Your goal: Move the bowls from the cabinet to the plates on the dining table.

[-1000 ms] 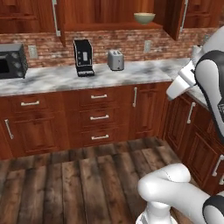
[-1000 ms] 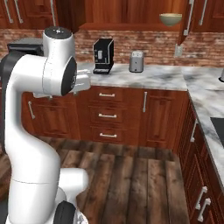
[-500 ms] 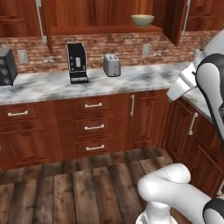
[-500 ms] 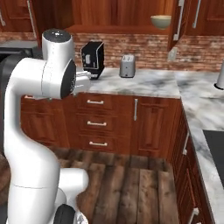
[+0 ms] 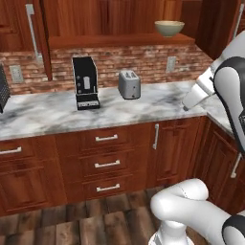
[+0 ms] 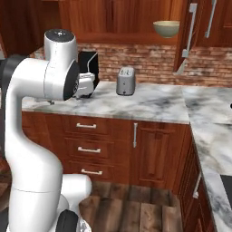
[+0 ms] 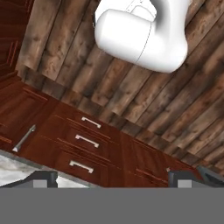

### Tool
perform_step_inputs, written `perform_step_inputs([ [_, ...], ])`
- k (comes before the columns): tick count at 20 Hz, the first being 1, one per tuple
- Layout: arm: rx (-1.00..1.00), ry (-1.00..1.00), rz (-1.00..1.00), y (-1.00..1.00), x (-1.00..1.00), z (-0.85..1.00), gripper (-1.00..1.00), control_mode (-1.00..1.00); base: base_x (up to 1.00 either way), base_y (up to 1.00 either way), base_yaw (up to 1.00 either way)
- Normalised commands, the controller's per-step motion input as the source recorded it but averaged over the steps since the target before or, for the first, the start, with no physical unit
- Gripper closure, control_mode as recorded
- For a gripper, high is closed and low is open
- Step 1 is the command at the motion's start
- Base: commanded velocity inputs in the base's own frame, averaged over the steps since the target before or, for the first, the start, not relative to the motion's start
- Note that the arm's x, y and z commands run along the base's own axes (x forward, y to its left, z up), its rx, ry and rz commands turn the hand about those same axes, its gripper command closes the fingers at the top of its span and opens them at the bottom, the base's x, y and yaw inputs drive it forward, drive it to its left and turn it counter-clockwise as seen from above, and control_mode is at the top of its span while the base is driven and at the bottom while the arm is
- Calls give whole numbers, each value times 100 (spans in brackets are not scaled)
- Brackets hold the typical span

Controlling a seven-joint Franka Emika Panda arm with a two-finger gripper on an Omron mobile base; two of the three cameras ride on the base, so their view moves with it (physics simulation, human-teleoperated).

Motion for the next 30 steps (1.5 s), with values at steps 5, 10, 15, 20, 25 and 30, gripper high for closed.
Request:
perform_step_inputs([
  [5,0,0,0,0,0,0,-100,100,84,-33,0],
  [10,0,0,0,0,0,0,-100,100,67,-36,0],
  [15,0,0,0,0,0,0,-100,100,44,-23,0],
  [20,0,0,0,0,0,0,-100,100,41,-13,0],
  [25,0,0,0,0,0,0,-100,100,46,-5,0],
  [30,0,0,0,0,0,0,-100,100,50,-24,0],
])
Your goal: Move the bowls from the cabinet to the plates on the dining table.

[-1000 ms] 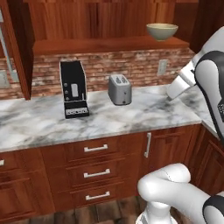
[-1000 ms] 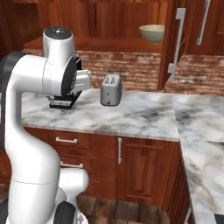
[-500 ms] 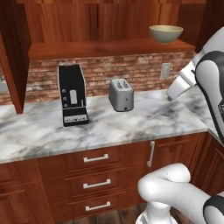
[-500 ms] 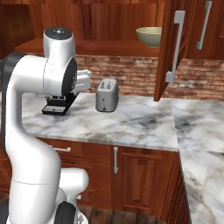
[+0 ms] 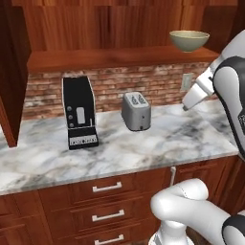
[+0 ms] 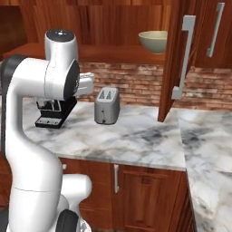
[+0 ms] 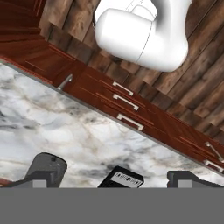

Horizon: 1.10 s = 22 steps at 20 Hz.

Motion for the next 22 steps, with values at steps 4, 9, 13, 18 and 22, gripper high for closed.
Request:
perform_step_inputs([
  [4,0,0,0,0,0,0,-100,100,-1,-10,-15],
  [9,0,0,0,0,0,0,-100,100,-35,-1,-26],
  [13,0,0,0,0,0,0,-100,100,-43,0,-28],
  [18,0,0,0,0,0,0,-100,100,-9,-11,-25],
  [22,0,0,0,0,0,0,-100,100,28,-20,-17],
])
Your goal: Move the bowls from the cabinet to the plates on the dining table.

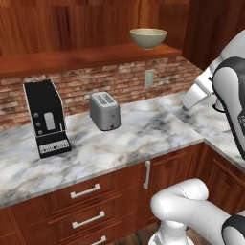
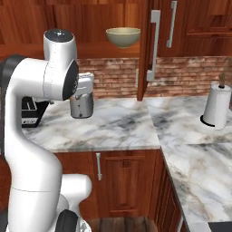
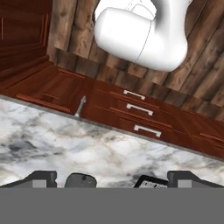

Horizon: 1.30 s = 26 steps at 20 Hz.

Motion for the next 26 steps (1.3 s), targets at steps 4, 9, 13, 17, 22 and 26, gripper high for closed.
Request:
perform_step_inputs([
  [4,0,0,0,0,0,0,-100,100,52,-18,-12],
  [9,0,0,0,0,0,0,-100,100,65,-16,-4],
  [13,0,0,0,0,0,0,-100,100,51,-42,0],
  [17,0,0,0,0,0,0,-100,100,7,-46,0],
  [22,0,0,0,0,0,0,-100,100,5,-35,0],
  [26,0,0,0,0,0,0,-100,100,15,-1,-1],
])
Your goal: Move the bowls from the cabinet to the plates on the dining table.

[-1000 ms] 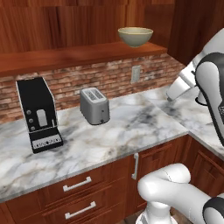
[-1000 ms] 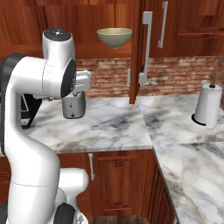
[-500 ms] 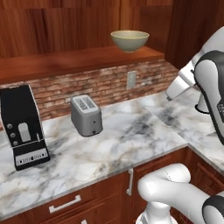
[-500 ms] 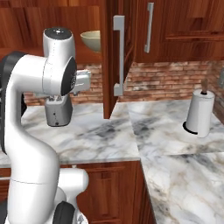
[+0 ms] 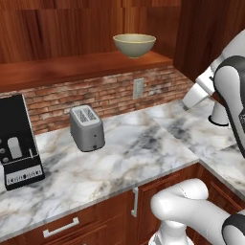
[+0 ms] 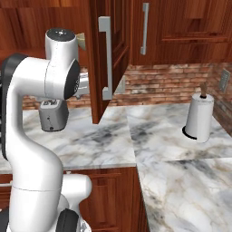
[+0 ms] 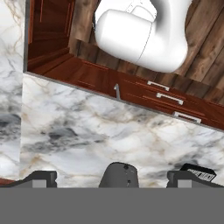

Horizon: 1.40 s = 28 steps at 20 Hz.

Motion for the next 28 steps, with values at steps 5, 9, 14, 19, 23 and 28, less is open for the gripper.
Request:
perform_step_inputs([
  [5,0,0,0,0,0,0,-100,100,4,0,0],
  [9,0,0,0,0,0,0,-100,100,0,0,0],
  [14,0,0,0,0,0,0,-100,100,0,0,0],
  [19,0,0,0,0,0,-1,-100,-100,0,0,0],
  [23,-2,0,0,14,-1,0,-100,-100,0,0,0],
  [28,-4,0,-1,39,-10,6,-100,-100,0,0,0],
])
